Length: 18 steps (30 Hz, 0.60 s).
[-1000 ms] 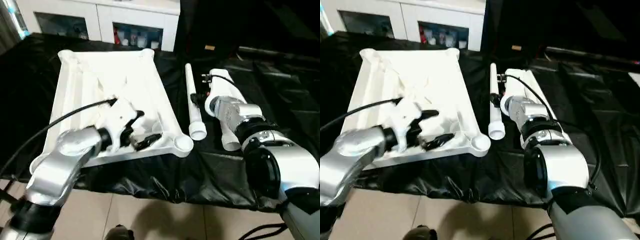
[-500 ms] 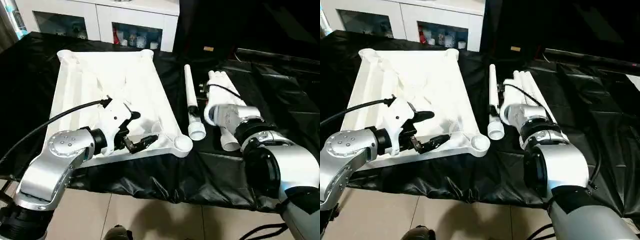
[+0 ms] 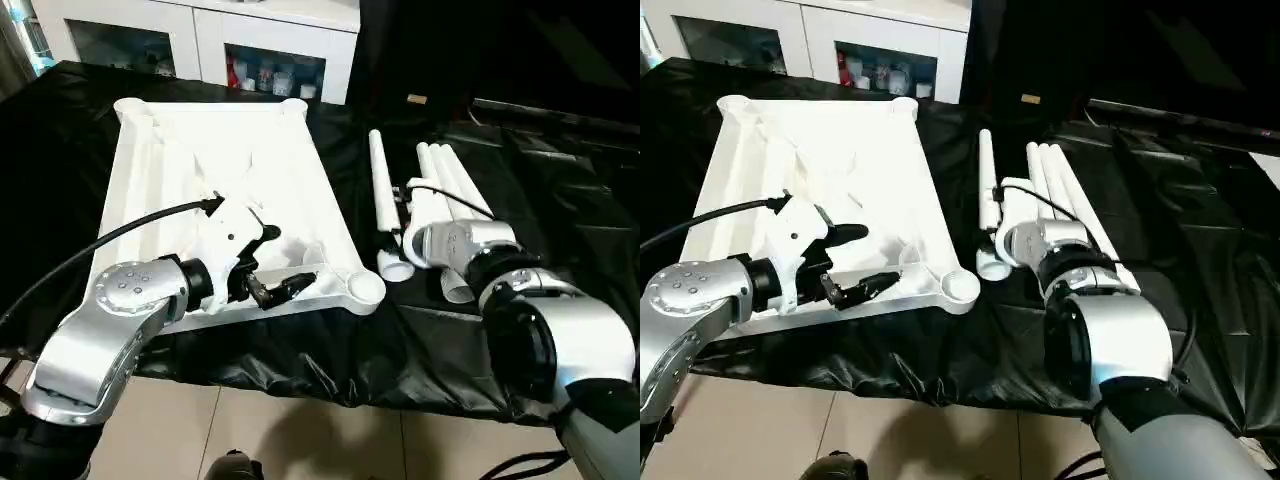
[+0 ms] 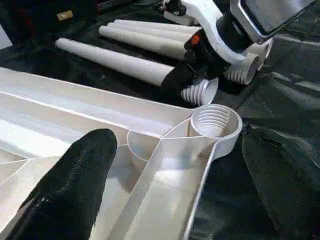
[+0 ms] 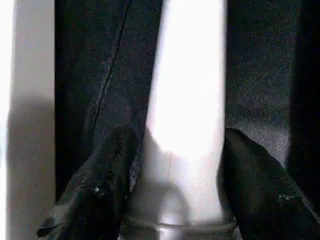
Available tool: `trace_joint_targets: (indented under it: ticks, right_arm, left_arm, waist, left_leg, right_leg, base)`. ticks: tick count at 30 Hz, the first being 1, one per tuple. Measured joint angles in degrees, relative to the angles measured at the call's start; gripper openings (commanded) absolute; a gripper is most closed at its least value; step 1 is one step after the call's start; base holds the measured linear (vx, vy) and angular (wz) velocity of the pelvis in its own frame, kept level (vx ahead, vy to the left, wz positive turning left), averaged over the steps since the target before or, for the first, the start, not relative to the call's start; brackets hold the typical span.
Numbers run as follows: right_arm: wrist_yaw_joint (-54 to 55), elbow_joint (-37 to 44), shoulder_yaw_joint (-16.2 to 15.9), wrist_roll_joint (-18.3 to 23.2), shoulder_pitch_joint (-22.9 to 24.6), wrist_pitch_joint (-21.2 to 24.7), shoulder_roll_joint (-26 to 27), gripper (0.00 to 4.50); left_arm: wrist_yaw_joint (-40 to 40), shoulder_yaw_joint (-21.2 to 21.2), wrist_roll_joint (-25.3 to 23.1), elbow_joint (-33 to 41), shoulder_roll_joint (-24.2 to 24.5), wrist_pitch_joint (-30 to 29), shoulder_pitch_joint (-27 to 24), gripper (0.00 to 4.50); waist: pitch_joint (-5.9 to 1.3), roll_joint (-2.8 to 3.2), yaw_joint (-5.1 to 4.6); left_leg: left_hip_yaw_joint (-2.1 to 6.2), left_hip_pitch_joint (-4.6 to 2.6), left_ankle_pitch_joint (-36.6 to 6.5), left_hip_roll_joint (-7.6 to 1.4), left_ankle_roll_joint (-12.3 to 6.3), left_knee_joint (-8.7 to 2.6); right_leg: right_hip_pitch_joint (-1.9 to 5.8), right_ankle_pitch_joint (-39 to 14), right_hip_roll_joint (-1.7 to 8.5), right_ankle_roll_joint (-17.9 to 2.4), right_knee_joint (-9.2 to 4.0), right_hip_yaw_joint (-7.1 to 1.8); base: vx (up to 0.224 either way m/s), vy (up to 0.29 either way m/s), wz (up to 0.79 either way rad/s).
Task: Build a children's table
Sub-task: Pick table leg
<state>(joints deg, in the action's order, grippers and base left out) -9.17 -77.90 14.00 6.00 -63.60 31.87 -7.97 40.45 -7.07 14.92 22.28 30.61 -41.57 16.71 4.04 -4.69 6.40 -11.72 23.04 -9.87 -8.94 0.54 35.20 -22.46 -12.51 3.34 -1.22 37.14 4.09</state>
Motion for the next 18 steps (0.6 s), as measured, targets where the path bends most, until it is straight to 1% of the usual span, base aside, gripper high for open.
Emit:
trace_joint_targets:
  ticks: [2,4,9,15,18]
  right_arm:
    - [0.04,0.18,0.43,0.22,0.36,-0.01,-0.02,2.39]
    - [-0.01,0.22,0.66,0.31,0.42,0.08,-0.06,2.14]
    - [-0.04,0.28,1.04,0.43,1.05,0.06,-0.08,1.96]
    - [-0.52,0.27,2.67,1.36,1.32,-0.07,-0.48,1.92]
    - [-2.73,0.26,4.0,3.05,1.53,-0.43,-1.06,1.91]
  left_arm:
    - [-0.02,0.0,0.01,0.02,0.0,-0.18,-0.23,4.5]
    - [-0.03,0.0,0.02,0.02,0.01,-0.29,-0.37,4.5]
    - [-0.06,0.0,0.04,0.02,0.12,-0.39,-0.36,4.5]
    - [-0.77,0.01,0.02,-1.19,-0.91,0.83,0.17,4.5]
    - [-1.57,0.07,-0.01,-3.04,-2.56,2.18,2.13,4.5]
  waist:
    - [-0.11,-0.17,0.01]
    - [-0.23,-0.34,0.01]
    - [-0.51,-0.76,0.04]
    - [-0.51,-0.77,0.05]
    - [-0.46,-0.68,0.06]
  left_leg:
    - [0.0,-0.04,0.0,0.0,0.0,0.0]
    - [0.0,-0.05,0.0,0.0,0.0,0.0]
    - [0.0,-0.15,0.02,0.0,0.04,0.0]
    - [0.01,-0.16,0.09,0.0,0.16,0.0]
    - [0.01,-0.13,0.12,0.0,0.21,0.0]
  right_leg:
    - [0.03,0.0,0.0,0.0,0.0,0.0]
    - [0.05,0.0,0.0,0.01,0.0,0.0]
    - [0.14,0.03,0.0,0.03,-0.01,0.0]
    - [0.14,0.14,0.0,0.03,-0.01,-0.01]
    - [0.12,0.21,0.0,0.03,-0.02,-0.02]
  base:
    - [0.0,0.0,0.0]
    - [0.0,0.0,0.0]
    - [0.0,0.0,0.0]
    - [0.0,0.0,0.0]
    - [0.0,0.0,0.0]
